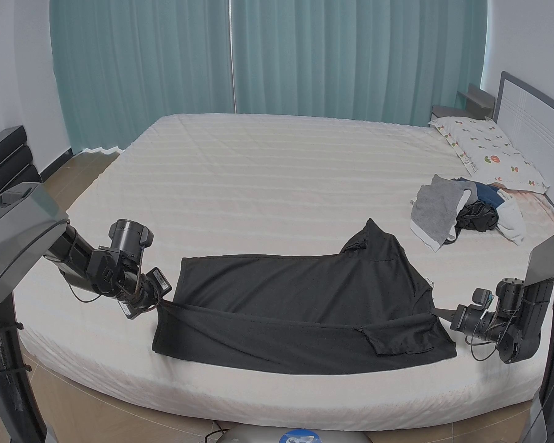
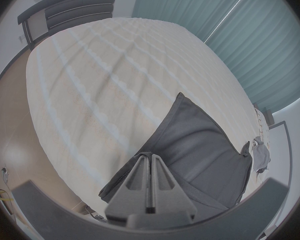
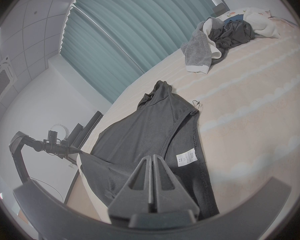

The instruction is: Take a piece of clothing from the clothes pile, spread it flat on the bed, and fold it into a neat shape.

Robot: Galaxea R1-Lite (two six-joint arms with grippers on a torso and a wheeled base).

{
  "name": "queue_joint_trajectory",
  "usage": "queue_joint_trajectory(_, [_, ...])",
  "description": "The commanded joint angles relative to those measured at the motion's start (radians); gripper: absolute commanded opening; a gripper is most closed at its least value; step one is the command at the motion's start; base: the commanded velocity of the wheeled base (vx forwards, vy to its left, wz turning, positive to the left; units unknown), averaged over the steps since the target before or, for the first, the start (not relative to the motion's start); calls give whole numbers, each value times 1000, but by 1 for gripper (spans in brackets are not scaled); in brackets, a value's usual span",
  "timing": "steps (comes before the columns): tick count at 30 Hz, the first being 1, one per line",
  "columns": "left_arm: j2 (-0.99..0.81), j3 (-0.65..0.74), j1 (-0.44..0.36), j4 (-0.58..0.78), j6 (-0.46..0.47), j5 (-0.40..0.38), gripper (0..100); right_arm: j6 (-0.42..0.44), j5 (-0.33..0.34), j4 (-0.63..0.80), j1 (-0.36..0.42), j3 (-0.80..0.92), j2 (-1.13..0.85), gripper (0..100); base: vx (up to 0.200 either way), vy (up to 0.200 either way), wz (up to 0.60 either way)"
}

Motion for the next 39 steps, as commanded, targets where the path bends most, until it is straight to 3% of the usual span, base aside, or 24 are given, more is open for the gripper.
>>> queue_joint_trajectory(1, [-7,-11,1,-1,-3,1,0,-1,0,-7,1,-2,-3,0,0,0,0])
queue_joint_trajectory(15, [109,-51,1,-11,-7,-1,0,14,-43,-7,19,-53,23,0,0,0,0])
queue_joint_trajectory(21, [128,-66,2,-11,-12,-1,0,49,-90,-7,33,-76,29,0,0,0,0])
queue_joint_trajectory(35, [145,-77,5,-11,-32,-12,0,52,-113,-7,39,-99,54,0,0,0,0])
queue_joint_trajectory(36, [143,-77,5,-11,-32,-12,100,52,-115,-7,41,-102,54,0,0,0,0])
queue_joint_trajectory(38, [143,-77,5,-11,-32,-12,100,52,-115,-7,44,-103,60,0,0,0,0])
queue_joint_trajectory(39, [145,-77,5,-11,-32,-12,100,52,-116,-7,44,-105,64,100,0,0,0])
